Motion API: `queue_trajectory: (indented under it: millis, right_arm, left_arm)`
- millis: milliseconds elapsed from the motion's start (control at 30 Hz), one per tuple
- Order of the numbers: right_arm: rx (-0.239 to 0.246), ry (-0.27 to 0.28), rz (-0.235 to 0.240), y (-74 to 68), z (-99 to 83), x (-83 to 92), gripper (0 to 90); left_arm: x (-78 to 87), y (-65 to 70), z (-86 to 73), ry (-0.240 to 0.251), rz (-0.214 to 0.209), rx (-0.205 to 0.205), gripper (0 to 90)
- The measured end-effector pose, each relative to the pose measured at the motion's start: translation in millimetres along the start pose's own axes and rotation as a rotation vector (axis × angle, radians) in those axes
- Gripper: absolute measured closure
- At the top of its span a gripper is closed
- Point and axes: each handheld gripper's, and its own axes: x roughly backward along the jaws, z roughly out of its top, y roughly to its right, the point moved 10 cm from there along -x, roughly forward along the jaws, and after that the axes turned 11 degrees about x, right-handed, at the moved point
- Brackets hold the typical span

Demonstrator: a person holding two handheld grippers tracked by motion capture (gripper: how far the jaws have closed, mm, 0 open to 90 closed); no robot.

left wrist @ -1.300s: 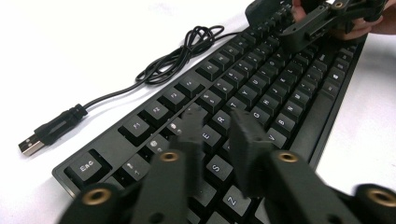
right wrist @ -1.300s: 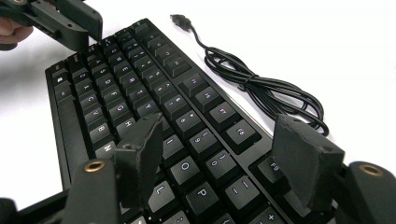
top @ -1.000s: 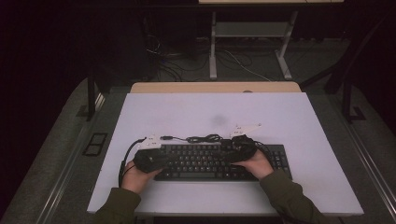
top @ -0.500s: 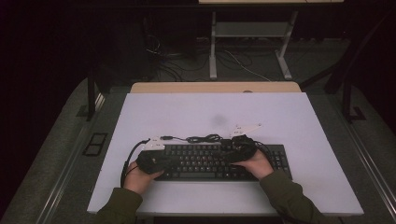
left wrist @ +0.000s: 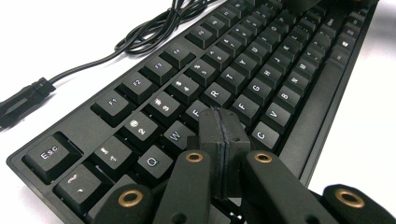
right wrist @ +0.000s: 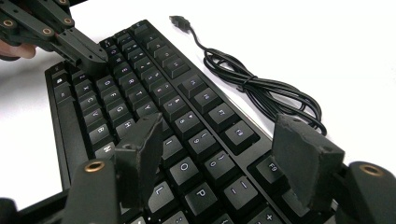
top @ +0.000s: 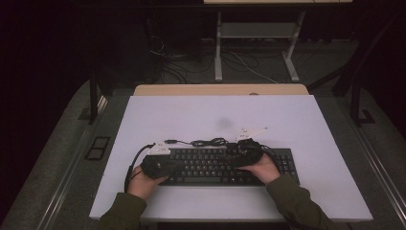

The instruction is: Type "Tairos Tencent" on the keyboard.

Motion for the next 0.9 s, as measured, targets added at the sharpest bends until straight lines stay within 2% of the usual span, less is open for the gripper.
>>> queue_trajectory:
  millis: [233, 433, 500, 533, 900]
  right_arm:
    - [0.001, -0.001, 0.0, -0.1, -0.3, -0.5, 33.6]
    - [0.002, -0.001, 0.001, -0.6, -0.4, -0.7, 33.6]
    - [0.002, -0.001, 0.001, -0.4, -0.4, -0.5, 33.6]
    - [0.002, -0.001, 0.0, -0.3, -0.3, -0.4, 33.6]
    - [0.001, 0.003, 0.0, -0.1, 0.1, 0.1, 33.6]
  left_arm:
    - [-1.0, 1.1, -0.3, -0.001, -0.006, 0.005, 89.0]
    - [0.1, 1.7, 0.9, -0.002, 0.003, -0.009, 88.9]
    - [1.4, 2.6, 2.8, 0.01, -0.002, -0.002, 89.0]
    - [2.6, 1.9, 3.3, 0.008, 0.0, -0.013, 88.9]
    - [6.8, 2.2, 7.1, 0.036, -0.006, 0.006, 87.7]
